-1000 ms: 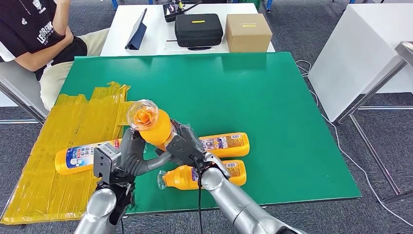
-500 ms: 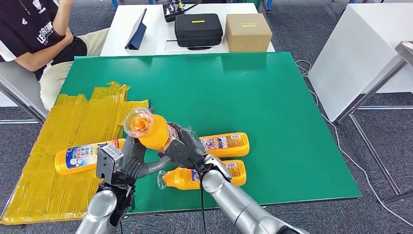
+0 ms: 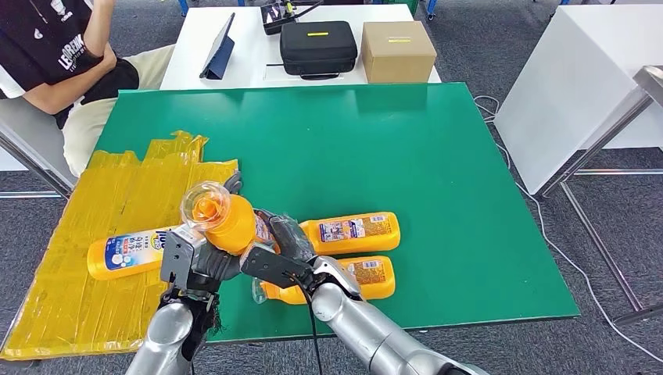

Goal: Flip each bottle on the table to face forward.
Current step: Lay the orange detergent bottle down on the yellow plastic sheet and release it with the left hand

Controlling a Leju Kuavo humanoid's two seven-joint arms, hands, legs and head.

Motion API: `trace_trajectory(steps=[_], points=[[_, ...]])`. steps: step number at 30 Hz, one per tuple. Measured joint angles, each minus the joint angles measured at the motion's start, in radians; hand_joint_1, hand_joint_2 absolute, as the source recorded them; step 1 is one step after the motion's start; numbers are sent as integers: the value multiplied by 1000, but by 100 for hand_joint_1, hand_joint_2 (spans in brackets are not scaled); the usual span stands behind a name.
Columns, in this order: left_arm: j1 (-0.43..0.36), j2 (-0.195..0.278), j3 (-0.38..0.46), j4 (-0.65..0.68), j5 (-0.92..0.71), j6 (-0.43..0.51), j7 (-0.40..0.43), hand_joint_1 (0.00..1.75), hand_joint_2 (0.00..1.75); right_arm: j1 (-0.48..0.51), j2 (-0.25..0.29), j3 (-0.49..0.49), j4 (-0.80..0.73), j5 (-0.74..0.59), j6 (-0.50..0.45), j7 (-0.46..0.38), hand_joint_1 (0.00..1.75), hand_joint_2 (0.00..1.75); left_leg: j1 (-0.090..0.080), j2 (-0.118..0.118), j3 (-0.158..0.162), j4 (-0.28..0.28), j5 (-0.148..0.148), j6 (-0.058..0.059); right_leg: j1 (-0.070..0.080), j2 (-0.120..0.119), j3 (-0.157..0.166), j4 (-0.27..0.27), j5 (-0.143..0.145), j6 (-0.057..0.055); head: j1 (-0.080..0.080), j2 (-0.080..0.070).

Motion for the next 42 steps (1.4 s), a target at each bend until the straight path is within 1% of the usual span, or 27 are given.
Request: trace_trajectory(steps=[8,13,16,20,41,42], points=[[2,0,4,5,-1,2,0,0,175,-5,1,9,10,0,-3,0,175,175,0,0,0,0,0,0,0,0,0,0,0,0,0,0],[2,-1,4,6,-7,10,-6,0,175,1,9,12,14,-18,-47,-9,175,175,0,0,0,0,0,0,0,0,0,0,0,0,0,0],[2,-2,3,6,-11,21,-11,0,175,5,15,12,16,-36,-57,-13,175,175,0,0,0,0,0,0,0,0,0,0,0,0,0,0],[8,-3,3,1,-7,38,-20,174,175,7,21,15,19,-47,-58,-13,175,175,0,0,0,0,0,0,0,0,0,0,0,0,0,0],[18,-3,8,-9,26,51,-53,175,175,3,27,35,48,-114,-60,-47,175,175,0,0,0,0,0,0,0,0,0,0,0,0,0,0],[18,-3,8,-9,28,53,-54,175,175,2,27,35,50,-117,-61,-50,160,175,0,0,0,0,0,0,0,0,0,0,0,0,0,0]])
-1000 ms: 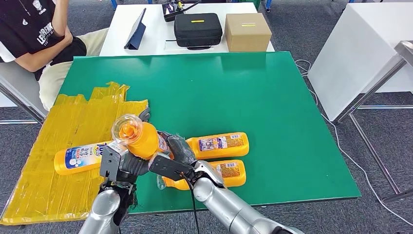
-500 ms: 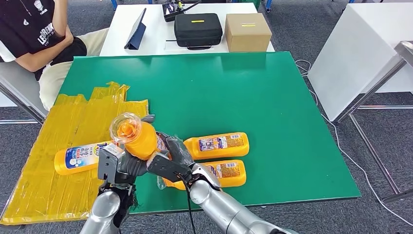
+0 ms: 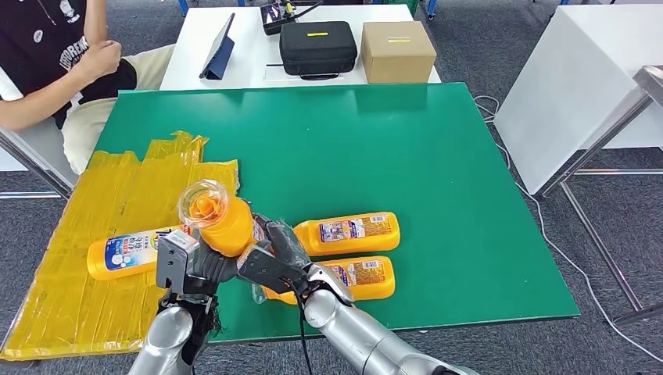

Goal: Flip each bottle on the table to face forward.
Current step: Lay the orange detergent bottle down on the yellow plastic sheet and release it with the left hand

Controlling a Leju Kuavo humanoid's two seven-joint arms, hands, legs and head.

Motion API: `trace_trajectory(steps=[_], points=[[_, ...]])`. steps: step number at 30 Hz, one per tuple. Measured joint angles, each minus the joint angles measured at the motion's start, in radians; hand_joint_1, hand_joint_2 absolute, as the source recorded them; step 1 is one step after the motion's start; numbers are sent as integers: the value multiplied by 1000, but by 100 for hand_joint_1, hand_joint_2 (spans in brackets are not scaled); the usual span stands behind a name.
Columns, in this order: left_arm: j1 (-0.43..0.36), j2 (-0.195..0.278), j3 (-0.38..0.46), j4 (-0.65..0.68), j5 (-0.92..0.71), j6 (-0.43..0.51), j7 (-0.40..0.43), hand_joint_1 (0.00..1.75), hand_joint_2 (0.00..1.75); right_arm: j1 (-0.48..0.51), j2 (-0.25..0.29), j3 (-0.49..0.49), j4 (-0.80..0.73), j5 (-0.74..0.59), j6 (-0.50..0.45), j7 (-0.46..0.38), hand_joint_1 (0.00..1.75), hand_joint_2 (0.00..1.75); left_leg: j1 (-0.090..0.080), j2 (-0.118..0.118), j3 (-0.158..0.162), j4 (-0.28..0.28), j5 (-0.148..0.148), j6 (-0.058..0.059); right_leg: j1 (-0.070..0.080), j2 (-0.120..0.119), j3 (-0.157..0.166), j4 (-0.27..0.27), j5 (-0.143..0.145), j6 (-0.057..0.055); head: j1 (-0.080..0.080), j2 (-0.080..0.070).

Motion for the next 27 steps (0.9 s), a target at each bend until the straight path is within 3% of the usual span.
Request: trace_trajectory(steps=[3,4,11,27], points=[[0,0,0,0,4,3,-5,175,175,0,0,0,2,-11,-4,-8,32,175,0,0,0,0,0,0,0,0,0,0,0,0,0,0],[0,0,1,0,5,5,-7,175,175,0,0,0,2,-16,-5,-10,3,175,0,0,0,0,0,0,0,0,0,0,0,0,0,0],[-2,0,6,0,21,23,-16,175,175,8,-6,-1,-21,-60,4,-27,0,175,0,0,0,0,0,0,0,0,0,0,0,0,0,0],[-18,-4,24,0,36,30,-29,175,175,86,-82,-29,-230,-108,178,-67,0,175,0,0,0,0,0,0,0,0,0,0,0,0,0,0]])
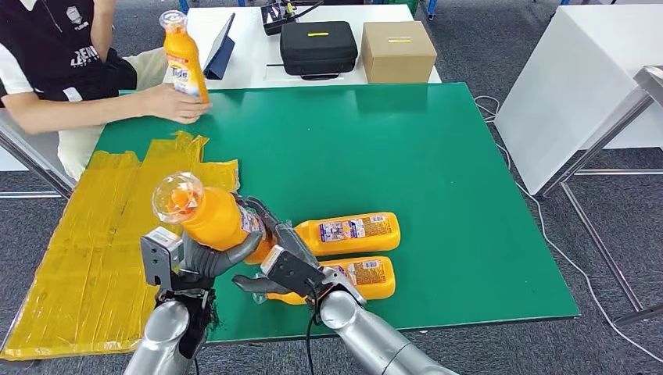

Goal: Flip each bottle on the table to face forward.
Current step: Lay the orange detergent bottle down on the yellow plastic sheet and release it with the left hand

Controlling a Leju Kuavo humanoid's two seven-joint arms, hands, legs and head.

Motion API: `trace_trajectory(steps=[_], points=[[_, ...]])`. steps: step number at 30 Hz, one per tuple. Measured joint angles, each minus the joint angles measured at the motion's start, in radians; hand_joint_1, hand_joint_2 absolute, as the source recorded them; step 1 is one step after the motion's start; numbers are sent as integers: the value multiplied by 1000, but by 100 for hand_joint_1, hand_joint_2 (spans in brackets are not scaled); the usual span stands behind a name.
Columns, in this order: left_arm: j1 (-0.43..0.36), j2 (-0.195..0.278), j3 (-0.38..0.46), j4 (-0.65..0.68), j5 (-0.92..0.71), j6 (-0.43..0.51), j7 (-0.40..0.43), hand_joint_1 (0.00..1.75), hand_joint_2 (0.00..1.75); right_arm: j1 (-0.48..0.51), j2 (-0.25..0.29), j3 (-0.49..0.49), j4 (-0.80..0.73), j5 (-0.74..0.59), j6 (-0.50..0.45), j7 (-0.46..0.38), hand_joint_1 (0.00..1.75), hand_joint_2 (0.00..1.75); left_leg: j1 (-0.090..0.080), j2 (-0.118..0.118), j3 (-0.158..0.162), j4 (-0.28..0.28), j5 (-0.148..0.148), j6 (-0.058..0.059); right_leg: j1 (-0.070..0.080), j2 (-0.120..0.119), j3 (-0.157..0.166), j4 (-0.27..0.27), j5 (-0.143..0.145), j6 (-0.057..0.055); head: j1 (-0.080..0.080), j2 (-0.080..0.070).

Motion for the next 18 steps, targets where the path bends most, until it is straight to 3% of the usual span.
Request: trace_trajectory(steps=[4,12,14,18], points=[[1,-1,9,0,2,13,-1,175,175,38,-34,-10,-111,13,35,1,0,175,0,-1,0,0,0,0,0,0,0,0,0,0,0,0],[21,1,45,0,-31,76,-4,175,175,102,-101,-39,-347,96,-31,7,0,175,0,0,0,0,0,0,0,-1,0,0,0,0,0,0],[28,1,54,-5,-93,144,-17,175,175,115,-115,-54,-389,150,-101,12,0,175,0,-1,0,0,0,0,0,-1,0,0,0,0,0,0],[64,1,89,-43,-354,392,-44,174,175,140,-164,-111,-498,276,-232,57,0,175,-1,-1,0,0,0,0,0,-1,0,0,0,0,0,0]])
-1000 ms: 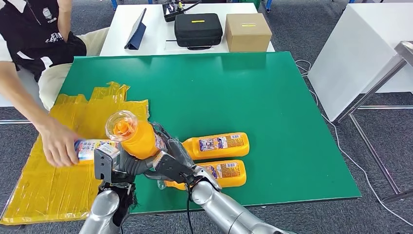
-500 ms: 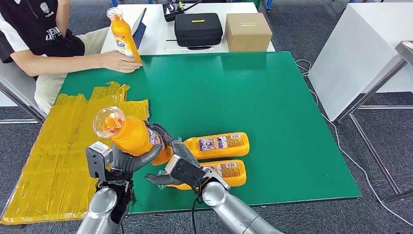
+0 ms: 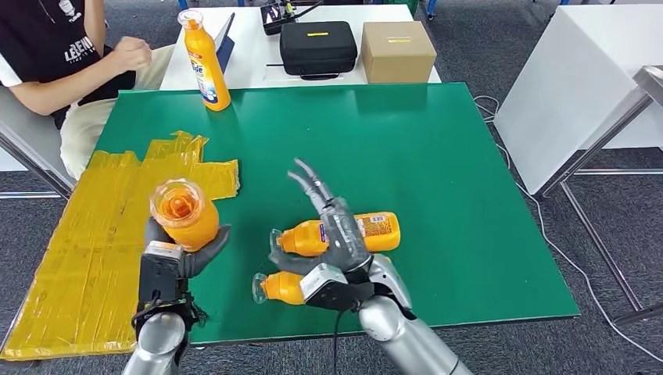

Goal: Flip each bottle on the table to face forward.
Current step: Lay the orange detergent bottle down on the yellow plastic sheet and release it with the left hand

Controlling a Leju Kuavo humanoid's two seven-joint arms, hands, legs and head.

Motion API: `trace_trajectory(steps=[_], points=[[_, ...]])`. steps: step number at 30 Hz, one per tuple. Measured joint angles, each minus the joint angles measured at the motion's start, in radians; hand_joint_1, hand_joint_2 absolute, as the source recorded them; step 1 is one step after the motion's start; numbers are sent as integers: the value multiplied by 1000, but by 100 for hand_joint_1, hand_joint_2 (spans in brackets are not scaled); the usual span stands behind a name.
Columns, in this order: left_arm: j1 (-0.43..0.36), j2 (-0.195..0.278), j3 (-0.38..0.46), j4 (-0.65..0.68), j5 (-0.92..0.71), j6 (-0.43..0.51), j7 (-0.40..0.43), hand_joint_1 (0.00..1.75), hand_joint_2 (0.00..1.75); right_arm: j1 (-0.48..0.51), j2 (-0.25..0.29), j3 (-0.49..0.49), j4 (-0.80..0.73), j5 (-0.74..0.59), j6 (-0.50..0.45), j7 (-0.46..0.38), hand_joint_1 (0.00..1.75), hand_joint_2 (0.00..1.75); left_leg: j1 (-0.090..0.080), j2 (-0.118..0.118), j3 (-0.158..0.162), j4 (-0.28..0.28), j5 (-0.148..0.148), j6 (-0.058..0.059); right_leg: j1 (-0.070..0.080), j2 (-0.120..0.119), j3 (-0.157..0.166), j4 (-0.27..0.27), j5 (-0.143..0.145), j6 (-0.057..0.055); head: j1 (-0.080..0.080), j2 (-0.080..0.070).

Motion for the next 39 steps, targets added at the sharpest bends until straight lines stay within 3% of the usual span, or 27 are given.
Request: trace_trajectory(steps=[3,7,12,20,24,31,39], points=[[27,0,32,-35,-146,98,0,175,175,21,-31,-48,-66,80,-55,31,0,175,0,0,0,0,0,0,0,0,0,0,0,0,0,0],[48,0,81,-57,-286,154,7,175,175,69,-69,-112,-128,150,-131,44,0,175,0,-1,0,0,0,0,0,0,0,-1,0,0,0,0],[51,-14,166,-58,-538,171,8,175,175,145,-100,-188,-206,212,-213,57,0,175,0,0,0,0,0,0,0,0,0,0,0,0,0,0],[39,-61,306,-54,-848,173,32,175,175,205,-122,-254,-284,262,-234,88,0,175,0,0,0,0,0,0,0,0,0,-1,0,0,0,0],[39,-64,338,-47,-1068,173,131,175,175,219,-129,-282,-305,285,-224,96,0,175,0,0,0,0,0,0,0,0,0,0,0,0,0,0],[38,-59,335,-29,-1149,173,223,175,175,221,-132,-299,-321,296,-205,101,0,175,0,0,0,0,0,0,0,0,0,0,0,0,0,0],[8,63,177,46,-1201,173,561,175,175,213,-131,-303,-324,305,-178,108,0,175,1,0,1,0,0,0,0,0,0,0,0,0,0,0]])
